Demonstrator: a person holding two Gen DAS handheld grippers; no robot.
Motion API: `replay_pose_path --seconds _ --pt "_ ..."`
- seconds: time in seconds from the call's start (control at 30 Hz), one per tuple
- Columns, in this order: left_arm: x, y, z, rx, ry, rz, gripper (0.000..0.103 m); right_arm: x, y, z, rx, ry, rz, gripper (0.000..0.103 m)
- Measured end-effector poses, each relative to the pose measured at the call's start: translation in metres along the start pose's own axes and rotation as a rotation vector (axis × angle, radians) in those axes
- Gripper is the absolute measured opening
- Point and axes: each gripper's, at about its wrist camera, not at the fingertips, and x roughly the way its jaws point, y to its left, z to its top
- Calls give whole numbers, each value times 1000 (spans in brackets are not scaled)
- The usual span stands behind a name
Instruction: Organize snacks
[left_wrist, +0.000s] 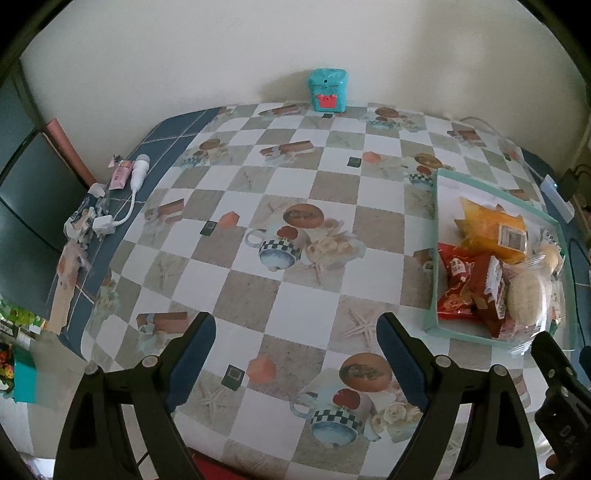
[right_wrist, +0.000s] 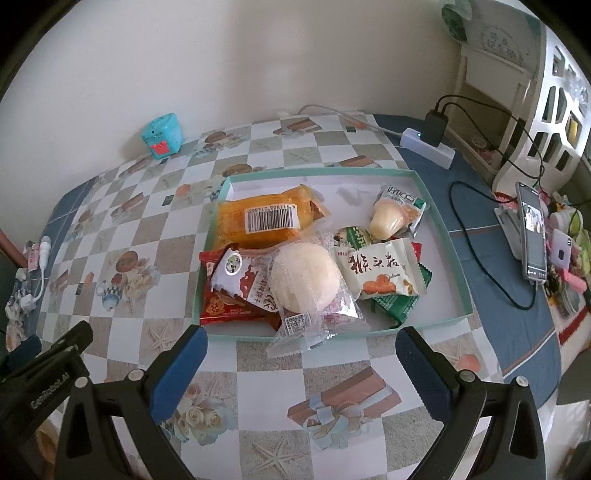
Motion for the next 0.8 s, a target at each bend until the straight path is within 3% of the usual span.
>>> replay_pose_path --seconds 0.8 --pt "8 3 -3 9 33 9 89 0 3 -1 -9 3 8 103"
